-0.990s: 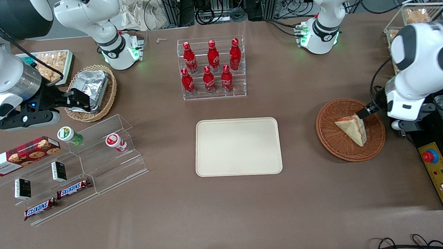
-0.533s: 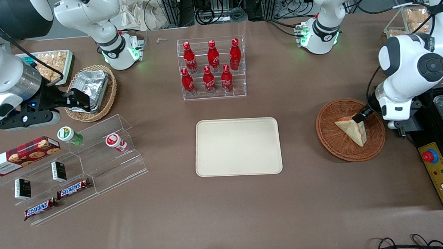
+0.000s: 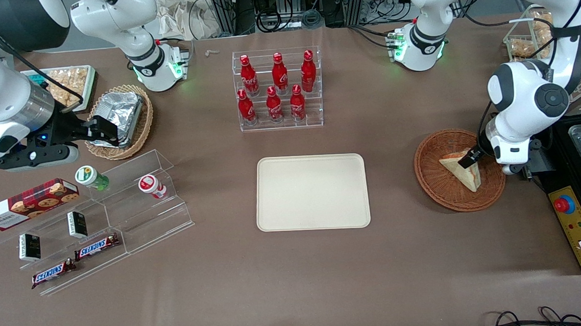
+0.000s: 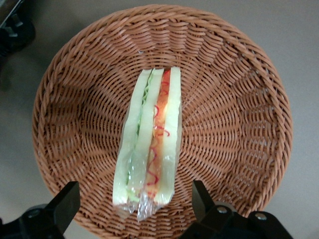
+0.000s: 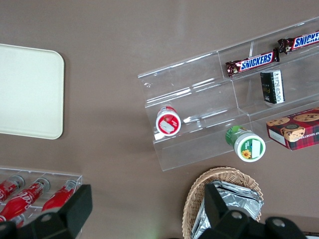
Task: Place sandwich from basket to tray
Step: 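Close the left gripper on the sandwich's upright edge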
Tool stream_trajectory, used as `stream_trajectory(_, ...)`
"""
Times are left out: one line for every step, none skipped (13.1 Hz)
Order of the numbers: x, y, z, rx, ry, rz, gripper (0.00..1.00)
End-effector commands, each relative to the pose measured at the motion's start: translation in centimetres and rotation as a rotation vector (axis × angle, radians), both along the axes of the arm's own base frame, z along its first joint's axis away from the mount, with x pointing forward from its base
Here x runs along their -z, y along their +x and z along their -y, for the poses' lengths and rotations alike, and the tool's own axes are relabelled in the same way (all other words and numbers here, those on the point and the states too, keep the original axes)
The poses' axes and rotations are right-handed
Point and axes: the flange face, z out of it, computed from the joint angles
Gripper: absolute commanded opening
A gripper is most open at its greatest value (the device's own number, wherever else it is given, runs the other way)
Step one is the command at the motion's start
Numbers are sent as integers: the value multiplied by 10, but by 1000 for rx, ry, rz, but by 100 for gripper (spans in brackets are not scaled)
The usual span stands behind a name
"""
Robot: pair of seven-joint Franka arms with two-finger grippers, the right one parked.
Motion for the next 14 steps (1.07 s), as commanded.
stream_trajectory(16, -5, -5, -24, 5, 20, 100)
stream_trajectory(23, -6, -5, -25, 2, 20, 100)
stream_trajectory(27, -7, -6, -27, 0, 22, 100)
stream_trajectory(36, -9, -5, -26, -3, 22, 100)
stream_trajectory(40, -11, -6, -28, -4, 35, 100)
stream_trajectory(47, -13, -5, -28, -6, 41, 100)
stream_trajectory(51, -13, -5, -26, -8, 38, 100)
stream_trajectory(52, -13, -6, -29, -10, 37, 78)
stream_trajectory(51, -13, -6, -28, -8, 38, 28)
stream_trajectory(49, -12, -6, -31, -8, 43, 0)
stream_trajectory(46, -11, -6, -32, -7, 49, 0)
stream_trajectory(42, -9, -7, -49, -5, 58, 0)
stream_trajectory(33, -7, -7, -61, -1, 71, 0)
stream_trajectory(24, -6, -7, -60, 3, 80, 0)
